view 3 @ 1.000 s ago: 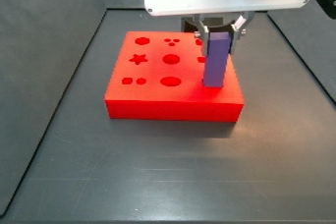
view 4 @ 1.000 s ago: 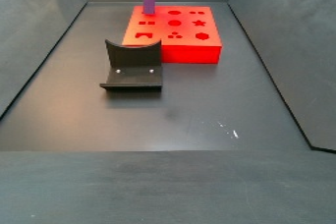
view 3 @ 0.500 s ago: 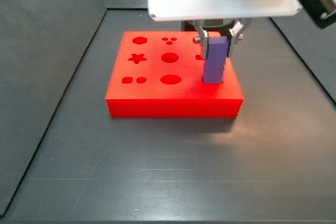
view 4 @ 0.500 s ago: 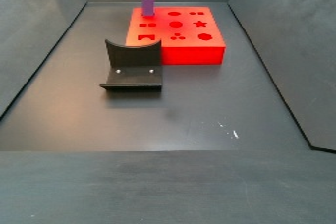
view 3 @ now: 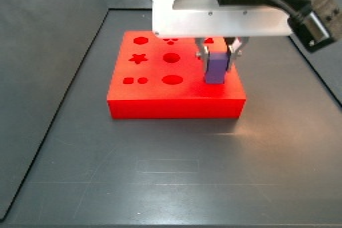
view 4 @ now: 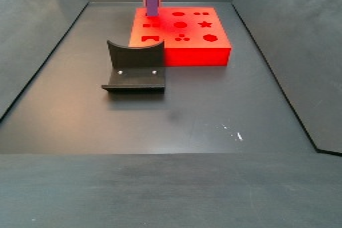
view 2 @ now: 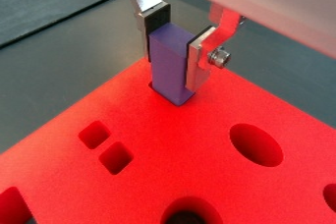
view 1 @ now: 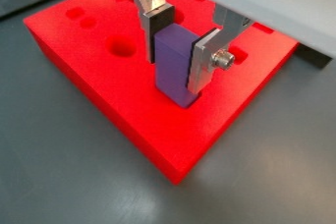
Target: Insert the rectangle object.
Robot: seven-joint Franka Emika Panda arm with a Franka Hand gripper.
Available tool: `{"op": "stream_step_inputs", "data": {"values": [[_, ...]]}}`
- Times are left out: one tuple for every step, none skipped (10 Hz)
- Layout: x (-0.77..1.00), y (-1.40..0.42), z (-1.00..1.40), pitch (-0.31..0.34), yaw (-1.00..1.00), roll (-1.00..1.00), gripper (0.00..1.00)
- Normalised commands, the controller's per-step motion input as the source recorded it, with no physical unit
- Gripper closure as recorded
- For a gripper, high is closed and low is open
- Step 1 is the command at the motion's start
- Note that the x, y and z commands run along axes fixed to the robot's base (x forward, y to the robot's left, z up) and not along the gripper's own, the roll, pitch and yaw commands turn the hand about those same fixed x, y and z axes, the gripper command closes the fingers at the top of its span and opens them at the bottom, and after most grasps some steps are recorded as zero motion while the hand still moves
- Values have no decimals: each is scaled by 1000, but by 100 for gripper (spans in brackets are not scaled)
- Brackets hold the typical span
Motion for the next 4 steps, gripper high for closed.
{"op": "stream_step_inputs", "data": {"values": [[0, -97, -520, -161, -6, -4, 100], [0, -6, -317, -94, 0, 0, 100], [0, 0, 0, 0, 0, 20, 100], [0, 0, 0, 0, 0, 0, 100]]}}
